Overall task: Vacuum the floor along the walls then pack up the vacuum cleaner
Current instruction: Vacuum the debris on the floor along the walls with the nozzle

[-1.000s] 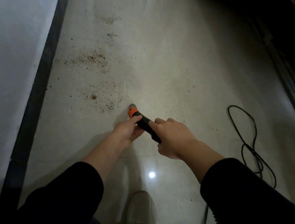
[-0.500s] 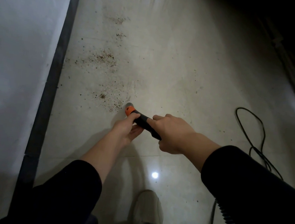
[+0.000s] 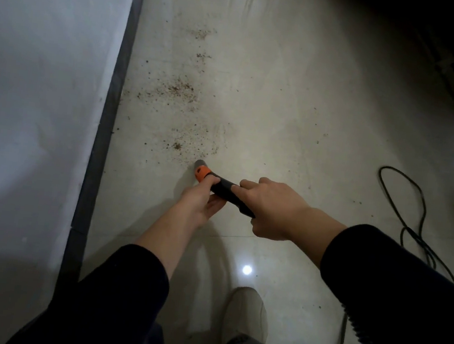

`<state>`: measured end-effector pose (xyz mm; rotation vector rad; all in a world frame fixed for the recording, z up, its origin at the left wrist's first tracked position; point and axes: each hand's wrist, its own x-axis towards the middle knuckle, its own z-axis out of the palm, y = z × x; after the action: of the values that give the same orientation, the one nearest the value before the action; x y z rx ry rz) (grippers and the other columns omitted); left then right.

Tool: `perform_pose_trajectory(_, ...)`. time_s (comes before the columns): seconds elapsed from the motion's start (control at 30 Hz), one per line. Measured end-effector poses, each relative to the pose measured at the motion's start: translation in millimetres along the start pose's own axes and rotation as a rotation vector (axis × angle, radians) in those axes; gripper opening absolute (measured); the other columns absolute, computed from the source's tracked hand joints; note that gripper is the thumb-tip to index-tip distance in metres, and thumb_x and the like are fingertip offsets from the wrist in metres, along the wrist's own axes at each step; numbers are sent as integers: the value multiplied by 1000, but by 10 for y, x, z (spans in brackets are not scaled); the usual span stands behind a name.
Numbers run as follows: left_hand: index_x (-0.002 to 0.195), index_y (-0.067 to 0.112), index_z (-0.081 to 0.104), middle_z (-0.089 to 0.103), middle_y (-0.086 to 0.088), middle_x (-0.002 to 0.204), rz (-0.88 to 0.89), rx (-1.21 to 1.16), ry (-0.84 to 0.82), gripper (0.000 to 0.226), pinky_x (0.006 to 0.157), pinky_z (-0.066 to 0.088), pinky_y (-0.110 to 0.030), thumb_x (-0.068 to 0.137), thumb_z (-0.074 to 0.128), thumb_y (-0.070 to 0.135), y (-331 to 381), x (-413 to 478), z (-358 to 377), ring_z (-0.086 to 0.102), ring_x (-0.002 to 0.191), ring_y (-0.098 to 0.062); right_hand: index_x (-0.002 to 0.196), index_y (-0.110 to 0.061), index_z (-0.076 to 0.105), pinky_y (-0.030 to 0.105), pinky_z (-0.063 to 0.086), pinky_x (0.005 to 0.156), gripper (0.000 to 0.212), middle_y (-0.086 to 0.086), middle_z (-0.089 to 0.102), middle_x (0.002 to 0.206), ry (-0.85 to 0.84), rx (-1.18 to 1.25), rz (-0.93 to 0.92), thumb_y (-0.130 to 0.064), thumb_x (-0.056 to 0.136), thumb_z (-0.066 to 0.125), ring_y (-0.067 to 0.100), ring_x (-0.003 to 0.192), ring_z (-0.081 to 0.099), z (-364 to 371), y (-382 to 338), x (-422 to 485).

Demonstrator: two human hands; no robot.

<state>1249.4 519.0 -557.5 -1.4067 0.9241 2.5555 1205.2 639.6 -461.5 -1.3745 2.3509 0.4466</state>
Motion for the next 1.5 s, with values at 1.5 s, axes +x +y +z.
perform_pose_trajectory(1.5,116,4,54,61,-15,105,111,-175,387,27,85,56,-37,95,58,20,389,-200,-717,63,100,-28,125,-18,49,27,20,48,39,2,53,109,64,-7,-211,-14,87,54,21,80,39,-256,-768,511)
